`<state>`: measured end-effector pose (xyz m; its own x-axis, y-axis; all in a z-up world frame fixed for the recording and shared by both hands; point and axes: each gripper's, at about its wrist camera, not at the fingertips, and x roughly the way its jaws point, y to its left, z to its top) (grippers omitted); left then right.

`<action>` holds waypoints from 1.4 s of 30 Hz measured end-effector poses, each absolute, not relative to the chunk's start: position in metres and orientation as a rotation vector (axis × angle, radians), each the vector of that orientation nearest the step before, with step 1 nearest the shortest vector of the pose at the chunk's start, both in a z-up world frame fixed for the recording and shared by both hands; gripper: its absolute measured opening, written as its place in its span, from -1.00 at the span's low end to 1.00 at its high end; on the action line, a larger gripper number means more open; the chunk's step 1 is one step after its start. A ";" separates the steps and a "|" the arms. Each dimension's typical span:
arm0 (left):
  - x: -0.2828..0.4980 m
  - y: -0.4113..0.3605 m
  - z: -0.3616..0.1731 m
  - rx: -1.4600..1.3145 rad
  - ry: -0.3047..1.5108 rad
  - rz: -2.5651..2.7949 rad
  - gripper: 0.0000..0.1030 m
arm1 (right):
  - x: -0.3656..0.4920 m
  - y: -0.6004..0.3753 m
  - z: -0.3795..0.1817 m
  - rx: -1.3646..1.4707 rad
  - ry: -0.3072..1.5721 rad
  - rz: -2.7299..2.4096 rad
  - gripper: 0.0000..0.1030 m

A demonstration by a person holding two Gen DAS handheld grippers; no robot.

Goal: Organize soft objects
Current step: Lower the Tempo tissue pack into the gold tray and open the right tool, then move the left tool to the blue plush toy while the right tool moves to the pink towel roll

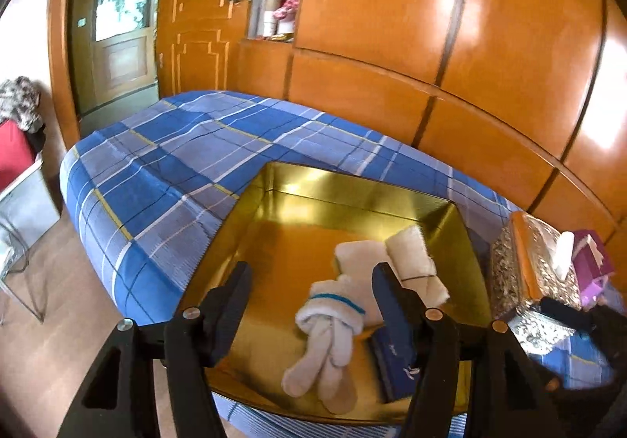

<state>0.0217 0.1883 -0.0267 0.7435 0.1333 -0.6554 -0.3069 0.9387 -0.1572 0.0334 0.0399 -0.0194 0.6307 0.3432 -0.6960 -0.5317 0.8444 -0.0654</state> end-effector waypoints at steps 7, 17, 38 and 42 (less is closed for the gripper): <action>0.020 0.152 -0.021 -0.196 0.698 0.149 0.27 | 0.023 -0.012 0.013 -0.238 0.613 0.377 0.44; 0.014 0.111 -0.018 -0.127 0.710 0.062 0.28 | 0.022 -0.109 0.038 -0.136 0.549 0.176 0.44; 0.010 0.041 -0.017 0.021 0.741 -0.097 0.28 | 0.037 -0.313 0.027 0.073 0.587 -0.276 0.44; 0.009 0.022 -0.018 0.057 0.757 -0.168 0.28 | 0.049 -0.360 0.017 0.130 0.586 -0.407 0.44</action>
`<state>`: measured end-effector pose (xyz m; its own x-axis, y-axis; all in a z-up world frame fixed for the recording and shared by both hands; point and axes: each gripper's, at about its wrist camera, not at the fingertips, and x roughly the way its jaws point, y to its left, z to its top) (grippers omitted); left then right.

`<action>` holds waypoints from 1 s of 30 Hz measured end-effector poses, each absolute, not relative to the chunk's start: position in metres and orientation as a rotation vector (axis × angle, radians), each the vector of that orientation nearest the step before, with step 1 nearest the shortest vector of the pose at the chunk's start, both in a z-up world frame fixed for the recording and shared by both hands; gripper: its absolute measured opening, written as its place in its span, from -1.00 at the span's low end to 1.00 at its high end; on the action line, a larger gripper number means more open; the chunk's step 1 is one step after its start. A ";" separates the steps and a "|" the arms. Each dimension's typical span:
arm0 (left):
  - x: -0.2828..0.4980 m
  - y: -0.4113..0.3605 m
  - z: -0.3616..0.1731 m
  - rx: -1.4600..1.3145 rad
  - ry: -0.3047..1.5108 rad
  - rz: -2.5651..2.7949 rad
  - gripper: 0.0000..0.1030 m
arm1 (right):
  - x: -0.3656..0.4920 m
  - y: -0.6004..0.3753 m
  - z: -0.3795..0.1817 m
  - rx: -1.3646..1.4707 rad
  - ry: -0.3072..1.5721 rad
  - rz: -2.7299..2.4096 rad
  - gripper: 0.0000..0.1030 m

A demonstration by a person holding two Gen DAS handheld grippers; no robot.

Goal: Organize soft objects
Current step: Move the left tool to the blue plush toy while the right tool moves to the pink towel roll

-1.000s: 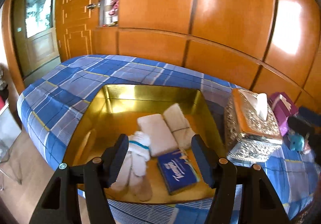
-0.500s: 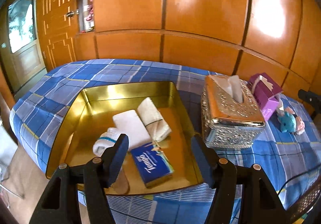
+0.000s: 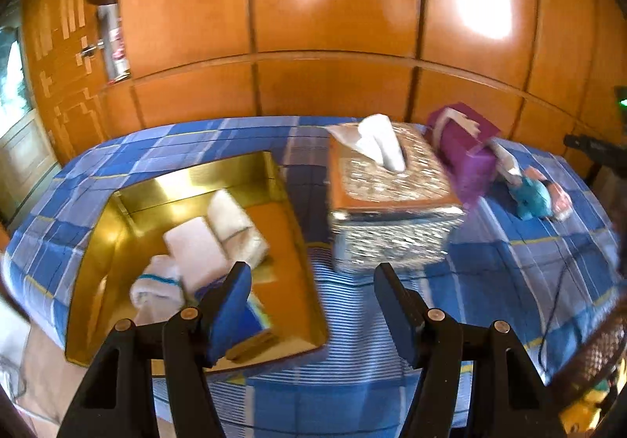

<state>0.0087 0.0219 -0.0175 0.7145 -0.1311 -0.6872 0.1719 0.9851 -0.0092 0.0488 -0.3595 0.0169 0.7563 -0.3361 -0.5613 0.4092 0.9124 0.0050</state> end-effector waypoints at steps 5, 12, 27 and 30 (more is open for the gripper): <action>0.006 -0.010 -0.015 0.115 0.765 -0.266 0.28 | 0.056 -0.420 -0.012 0.243 0.612 -0.596 0.44; 0.006 -0.079 -0.004 0.219 0.759 -0.483 0.28 | 0.038 -0.468 -0.036 0.550 0.660 -0.621 0.44; 0.062 -0.238 -0.013 0.259 0.896 -0.713 0.27 | 0.025 -0.493 -0.064 0.843 0.687 -0.526 0.44; 0.081 -0.261 -0.016 0.232 0.906 -0.721 0.28 | 0.025 -0.495 -0.065 0.871 0.672 -0.505 0.44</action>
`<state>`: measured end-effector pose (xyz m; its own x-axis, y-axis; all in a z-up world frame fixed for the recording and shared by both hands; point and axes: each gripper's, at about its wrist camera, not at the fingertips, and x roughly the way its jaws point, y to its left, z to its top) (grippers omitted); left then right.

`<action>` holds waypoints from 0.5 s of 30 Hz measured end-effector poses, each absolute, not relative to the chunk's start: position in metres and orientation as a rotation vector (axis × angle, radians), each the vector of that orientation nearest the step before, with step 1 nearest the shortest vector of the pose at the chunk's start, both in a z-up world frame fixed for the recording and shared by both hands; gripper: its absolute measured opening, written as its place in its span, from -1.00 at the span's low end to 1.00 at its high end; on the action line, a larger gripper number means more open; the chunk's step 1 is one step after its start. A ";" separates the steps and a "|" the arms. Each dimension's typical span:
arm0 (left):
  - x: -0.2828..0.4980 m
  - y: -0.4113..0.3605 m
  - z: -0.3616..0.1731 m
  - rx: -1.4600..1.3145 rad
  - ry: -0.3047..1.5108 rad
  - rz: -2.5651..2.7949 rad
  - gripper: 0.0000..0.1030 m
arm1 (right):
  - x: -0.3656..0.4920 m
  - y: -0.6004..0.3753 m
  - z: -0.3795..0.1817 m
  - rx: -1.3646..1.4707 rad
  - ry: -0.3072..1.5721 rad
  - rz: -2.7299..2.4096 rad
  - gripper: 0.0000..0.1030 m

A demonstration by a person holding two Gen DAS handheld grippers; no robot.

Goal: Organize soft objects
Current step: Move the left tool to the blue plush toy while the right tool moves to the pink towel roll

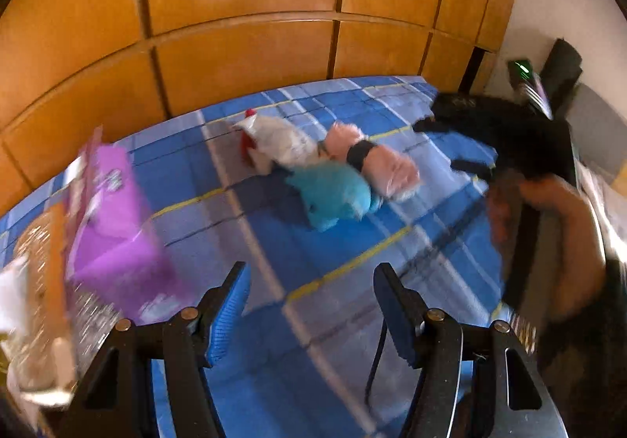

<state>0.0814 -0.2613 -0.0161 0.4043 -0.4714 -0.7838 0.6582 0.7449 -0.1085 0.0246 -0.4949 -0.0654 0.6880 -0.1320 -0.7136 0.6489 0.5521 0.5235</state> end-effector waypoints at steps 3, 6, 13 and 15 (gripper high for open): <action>0.103 -0.284 -0.021 0.195 0.911 -0.734 0.47 | 0.025 -0.496 -0.067 0.888 0.667 -0.483 0.44; 0.124 -0.308 -0.029 0.156 0.927 -0.732 0.53 | 0.027 -0.495 -0.067 0.894 0.668 -0.464 0.44; 0.171 -0.353 -0.071 0.165 1.015 -0.706 0.50 | 0.032 -0.493 -0.068 0.898 0.673 -0.432 0.44; 0.175 -0.357 -0.084 0.153 1.071 -0.744 0.03 | 0.033 -0.494 -0.069 0.898 0.679 -0.432 0.44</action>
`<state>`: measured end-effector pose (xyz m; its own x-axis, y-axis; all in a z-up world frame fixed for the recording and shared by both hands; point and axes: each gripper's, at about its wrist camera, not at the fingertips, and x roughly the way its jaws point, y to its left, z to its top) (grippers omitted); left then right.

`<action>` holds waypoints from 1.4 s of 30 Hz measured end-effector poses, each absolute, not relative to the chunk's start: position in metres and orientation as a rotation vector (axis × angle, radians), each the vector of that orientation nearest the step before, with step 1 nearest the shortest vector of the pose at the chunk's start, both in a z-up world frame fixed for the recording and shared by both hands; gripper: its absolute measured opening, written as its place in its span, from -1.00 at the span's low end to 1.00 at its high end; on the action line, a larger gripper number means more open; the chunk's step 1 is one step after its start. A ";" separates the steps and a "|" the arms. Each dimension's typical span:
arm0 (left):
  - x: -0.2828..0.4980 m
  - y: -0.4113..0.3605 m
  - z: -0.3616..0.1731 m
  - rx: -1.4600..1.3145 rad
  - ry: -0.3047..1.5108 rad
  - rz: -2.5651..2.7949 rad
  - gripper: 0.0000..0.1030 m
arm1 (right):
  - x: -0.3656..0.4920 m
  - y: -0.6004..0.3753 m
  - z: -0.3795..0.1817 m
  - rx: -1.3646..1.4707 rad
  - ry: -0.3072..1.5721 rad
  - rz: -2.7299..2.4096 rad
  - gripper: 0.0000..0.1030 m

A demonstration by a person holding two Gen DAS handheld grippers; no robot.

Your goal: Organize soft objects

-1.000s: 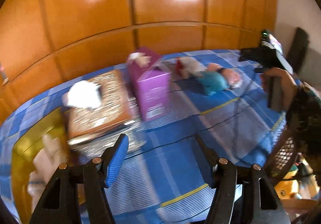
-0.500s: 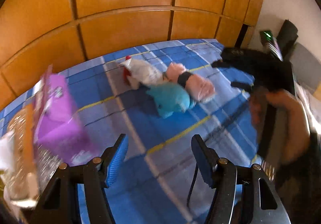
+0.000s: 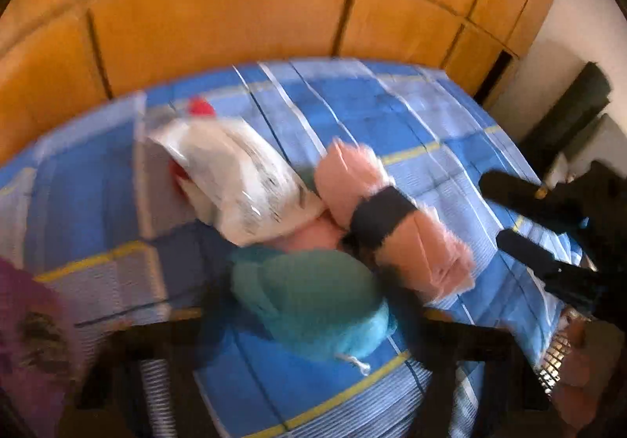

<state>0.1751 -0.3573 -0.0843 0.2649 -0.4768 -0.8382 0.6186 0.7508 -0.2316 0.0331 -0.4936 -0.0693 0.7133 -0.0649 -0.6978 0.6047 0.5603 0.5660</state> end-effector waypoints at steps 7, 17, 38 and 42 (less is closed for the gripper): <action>0.135 -0.315 -0.072 0.121 1.029 -0.810 -0.09 | 0.039 -0.485 -0.066 0.851 0.684 -0.403 0.44; 0.066 -0.234 -0.073 0.186 0.968 -0.779 -0.07 | 0.079 -0.433 -0.073 0.575 0.886 -0.255 0.44; 0.055 -0.198 -0.092 0.150 1.006 -0.766 0.26 | 0.104 -0.339 -0.098 0.017 1.077 -0.079 0.51; 0.054 -0.201 -0.097 0.158 1.009 -0.784 0.18 | 0.114 -0.326 -0.113 -0.137 1.120 -0.136 0.04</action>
